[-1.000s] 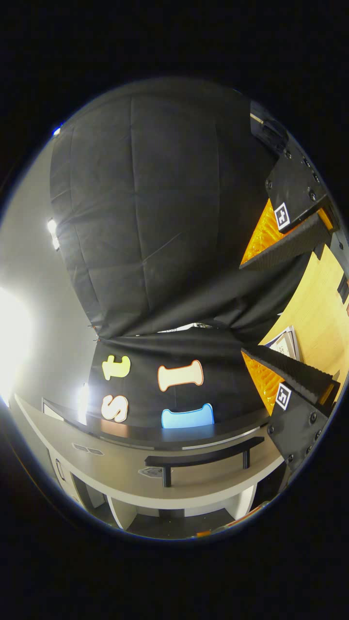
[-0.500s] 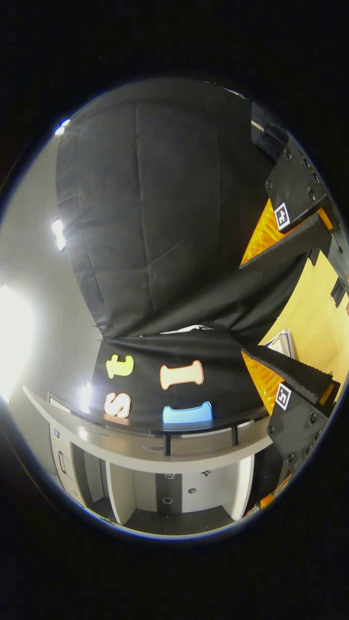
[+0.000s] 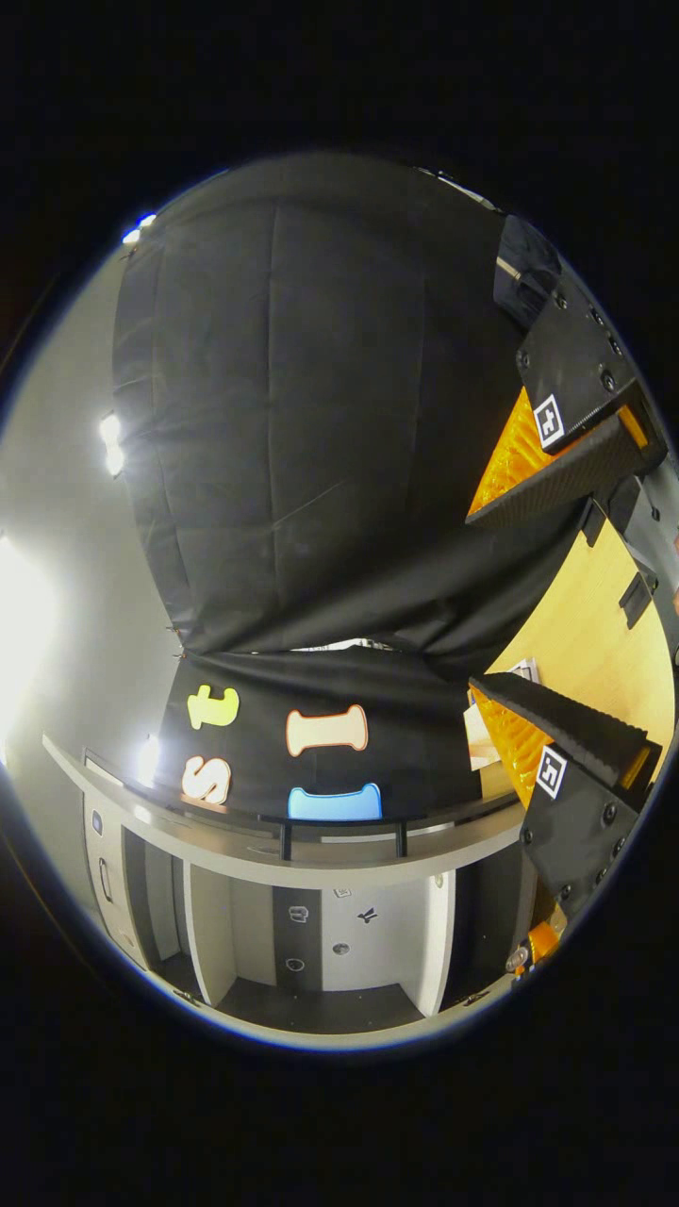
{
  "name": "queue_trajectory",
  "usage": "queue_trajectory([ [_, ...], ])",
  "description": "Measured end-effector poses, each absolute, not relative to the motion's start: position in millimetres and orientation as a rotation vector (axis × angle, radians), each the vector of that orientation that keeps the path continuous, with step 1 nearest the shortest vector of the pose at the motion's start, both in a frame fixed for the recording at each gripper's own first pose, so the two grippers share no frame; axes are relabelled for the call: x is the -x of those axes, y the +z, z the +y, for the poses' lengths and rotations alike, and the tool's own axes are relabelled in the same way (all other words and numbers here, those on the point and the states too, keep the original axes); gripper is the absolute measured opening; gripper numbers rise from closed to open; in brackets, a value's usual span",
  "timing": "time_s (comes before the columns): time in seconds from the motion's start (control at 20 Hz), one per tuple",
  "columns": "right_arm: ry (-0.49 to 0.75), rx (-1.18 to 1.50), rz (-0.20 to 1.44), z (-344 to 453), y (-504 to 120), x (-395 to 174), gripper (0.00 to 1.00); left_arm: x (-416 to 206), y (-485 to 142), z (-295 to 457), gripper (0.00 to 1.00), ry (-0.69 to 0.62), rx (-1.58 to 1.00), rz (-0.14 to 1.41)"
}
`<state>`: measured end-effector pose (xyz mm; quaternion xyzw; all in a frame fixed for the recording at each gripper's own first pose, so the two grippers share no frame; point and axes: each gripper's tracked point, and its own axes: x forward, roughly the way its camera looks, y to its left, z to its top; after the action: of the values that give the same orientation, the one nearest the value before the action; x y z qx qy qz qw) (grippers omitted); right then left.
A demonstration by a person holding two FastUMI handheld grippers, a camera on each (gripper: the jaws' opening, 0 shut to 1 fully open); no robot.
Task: Grasp the bottle in the cabinet with the left hand and place it on the coaster, then close the right door with the right hand and the left door with the left hand.
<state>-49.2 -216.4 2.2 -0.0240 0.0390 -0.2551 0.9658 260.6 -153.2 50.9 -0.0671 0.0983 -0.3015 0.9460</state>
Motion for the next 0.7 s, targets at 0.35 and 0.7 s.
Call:
queue_trajectory([
  [0.35, -0.508, 0.03, 0.117, -212, 1, 50, 0.94, -240, -12, -165, 0.37, -0.635, 0.072, 0.225],
  [0.7, -0.523, -0.028, 0.16, -214, -2, 48, 0.98, -230, -45, -173, 0.46, -0.655, 0.044, 0.235],
])
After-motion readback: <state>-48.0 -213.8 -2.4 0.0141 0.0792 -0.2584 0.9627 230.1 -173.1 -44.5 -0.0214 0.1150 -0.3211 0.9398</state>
